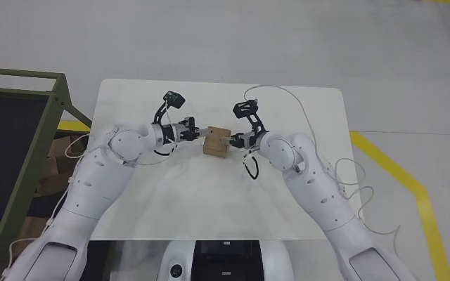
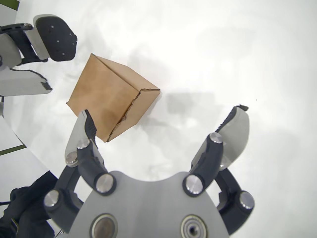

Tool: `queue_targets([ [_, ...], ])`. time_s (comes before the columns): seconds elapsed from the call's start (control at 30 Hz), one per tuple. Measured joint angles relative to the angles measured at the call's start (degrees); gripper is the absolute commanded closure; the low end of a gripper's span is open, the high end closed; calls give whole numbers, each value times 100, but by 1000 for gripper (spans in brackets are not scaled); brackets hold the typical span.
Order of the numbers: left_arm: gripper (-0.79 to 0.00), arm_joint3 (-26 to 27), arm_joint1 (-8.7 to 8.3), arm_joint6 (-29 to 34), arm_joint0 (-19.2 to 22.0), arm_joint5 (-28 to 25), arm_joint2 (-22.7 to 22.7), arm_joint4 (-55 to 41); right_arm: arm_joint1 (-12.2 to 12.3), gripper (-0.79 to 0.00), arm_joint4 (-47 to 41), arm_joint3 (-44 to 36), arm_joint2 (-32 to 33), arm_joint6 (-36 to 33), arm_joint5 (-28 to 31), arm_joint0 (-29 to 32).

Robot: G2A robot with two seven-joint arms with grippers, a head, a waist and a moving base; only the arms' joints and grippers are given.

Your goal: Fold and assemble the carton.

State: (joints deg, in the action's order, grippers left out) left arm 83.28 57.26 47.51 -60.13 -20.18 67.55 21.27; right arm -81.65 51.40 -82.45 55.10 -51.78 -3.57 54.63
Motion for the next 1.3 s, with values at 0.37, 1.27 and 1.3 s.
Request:
queue_targets([
  [0.37, -785, 326, -131, -141, -493, -66, 466, 259, -45, -785, -194, -98, -116, -96, -72, -57],
  [1.27, -785, 565, -244, -263, -884, -918, 982, -66, 244, -785, 68, -46, 426, 1493, 2538, 746],
  [1.3, -785, 565, -244, -263, -884, -918, 982, -66, 252, -785, 227, -12, 428, 1662, 2514, 753],
])
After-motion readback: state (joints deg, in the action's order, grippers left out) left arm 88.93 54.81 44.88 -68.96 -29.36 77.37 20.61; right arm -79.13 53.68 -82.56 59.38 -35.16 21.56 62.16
